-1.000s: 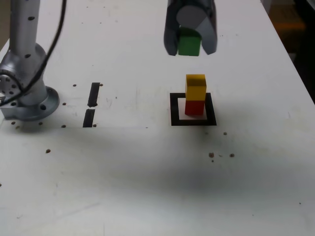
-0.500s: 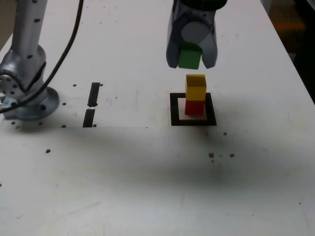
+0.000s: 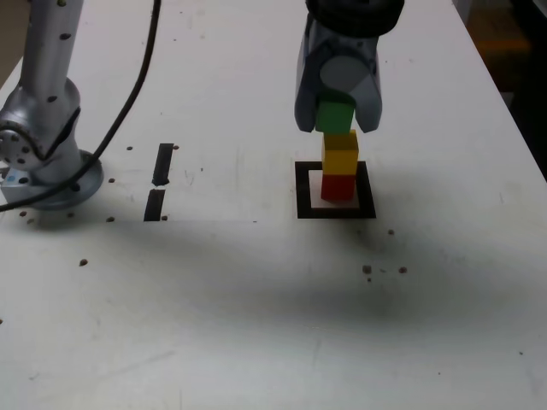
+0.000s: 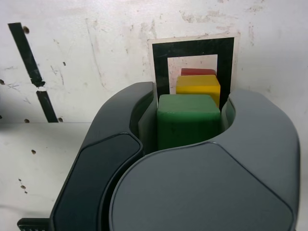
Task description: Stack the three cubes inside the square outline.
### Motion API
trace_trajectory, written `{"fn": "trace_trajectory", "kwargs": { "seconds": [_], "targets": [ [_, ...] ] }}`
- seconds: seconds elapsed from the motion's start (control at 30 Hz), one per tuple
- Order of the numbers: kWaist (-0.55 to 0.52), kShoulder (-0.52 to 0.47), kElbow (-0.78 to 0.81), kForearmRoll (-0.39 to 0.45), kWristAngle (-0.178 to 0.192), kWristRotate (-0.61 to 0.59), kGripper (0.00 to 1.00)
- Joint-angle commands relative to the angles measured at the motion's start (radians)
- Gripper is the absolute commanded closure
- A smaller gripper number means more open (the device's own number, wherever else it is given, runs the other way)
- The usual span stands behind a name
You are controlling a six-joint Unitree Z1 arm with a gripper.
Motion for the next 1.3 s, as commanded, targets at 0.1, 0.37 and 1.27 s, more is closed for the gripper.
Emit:
{"fn": "trace_trajectory", "kwargs": {
  "seconds": [0.1, 0.37, 1.27],
  "targets": [
    [-0.001, 0.01, 0.017, -0.024, -0.008, -0.001, 0.83],
    [-0.001, 0.013, 0.036, -0.041, -0.017, -0.001, 0.83],
    [-0.005, -0.06, 0.054, -0.046, 0.001, 0.0, 0.0]
  ]
}}
